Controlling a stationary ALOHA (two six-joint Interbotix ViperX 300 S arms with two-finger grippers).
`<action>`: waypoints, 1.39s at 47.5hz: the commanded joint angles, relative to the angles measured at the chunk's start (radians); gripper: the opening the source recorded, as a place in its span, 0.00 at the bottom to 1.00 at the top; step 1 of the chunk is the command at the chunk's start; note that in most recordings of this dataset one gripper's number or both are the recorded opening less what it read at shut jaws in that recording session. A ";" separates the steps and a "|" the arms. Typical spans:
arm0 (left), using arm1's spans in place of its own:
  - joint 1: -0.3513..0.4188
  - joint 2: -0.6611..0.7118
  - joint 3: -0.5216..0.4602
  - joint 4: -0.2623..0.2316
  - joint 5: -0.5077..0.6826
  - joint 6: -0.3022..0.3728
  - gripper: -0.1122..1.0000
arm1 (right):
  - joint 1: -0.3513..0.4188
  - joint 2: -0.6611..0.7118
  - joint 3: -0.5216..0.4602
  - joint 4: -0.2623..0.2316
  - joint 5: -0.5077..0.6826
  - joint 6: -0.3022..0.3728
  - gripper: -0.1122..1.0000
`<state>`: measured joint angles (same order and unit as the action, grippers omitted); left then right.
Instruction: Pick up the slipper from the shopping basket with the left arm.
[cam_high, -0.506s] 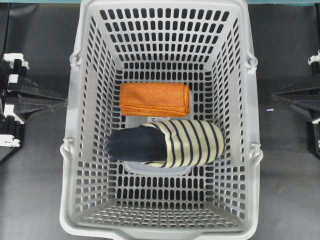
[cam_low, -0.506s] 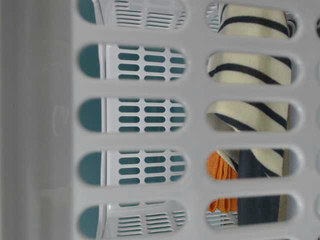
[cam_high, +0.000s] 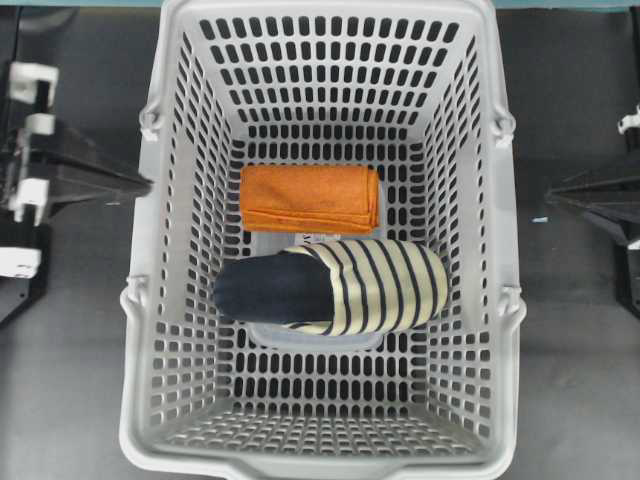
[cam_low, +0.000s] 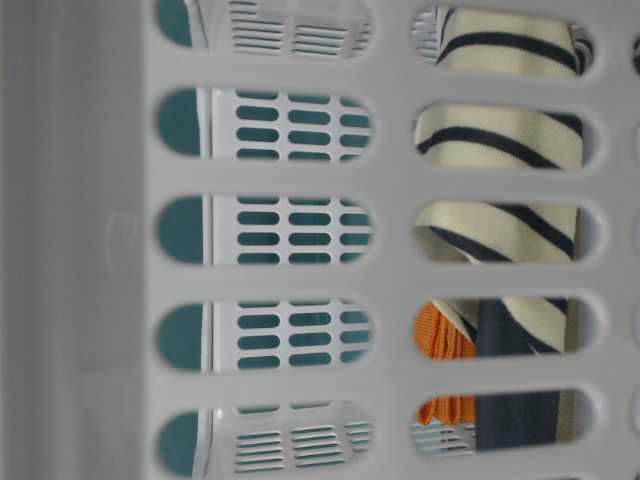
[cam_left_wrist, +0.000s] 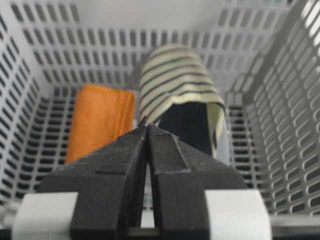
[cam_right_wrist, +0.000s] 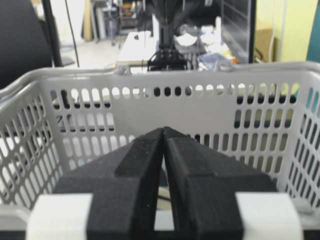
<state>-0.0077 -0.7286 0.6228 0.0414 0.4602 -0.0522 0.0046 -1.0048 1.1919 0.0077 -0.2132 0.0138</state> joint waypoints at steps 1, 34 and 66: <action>-0.025 0.135 -0.146 0.002 0.089 0.005 0.10 | 0.002 -0.005 -0.017 0.005 0.026 -0.002 0.09; -0.072 0.838 -0.828 0.003 0.647 0.003 0.27 | 0.003 -0.075 -0.020 0.005 0.135 0.000 0.09; -0.086 1.048 -0.842 0.003 0.643 -0.054 0.92 | 0.003 -0.089 -0.009 0.005 0.152 0.000 0.09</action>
<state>-0.0936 0.3160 -0.2194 0.0414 1.1137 -0.1043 0.0061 -1.0999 1.1904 0.0092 -0.0552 0.0138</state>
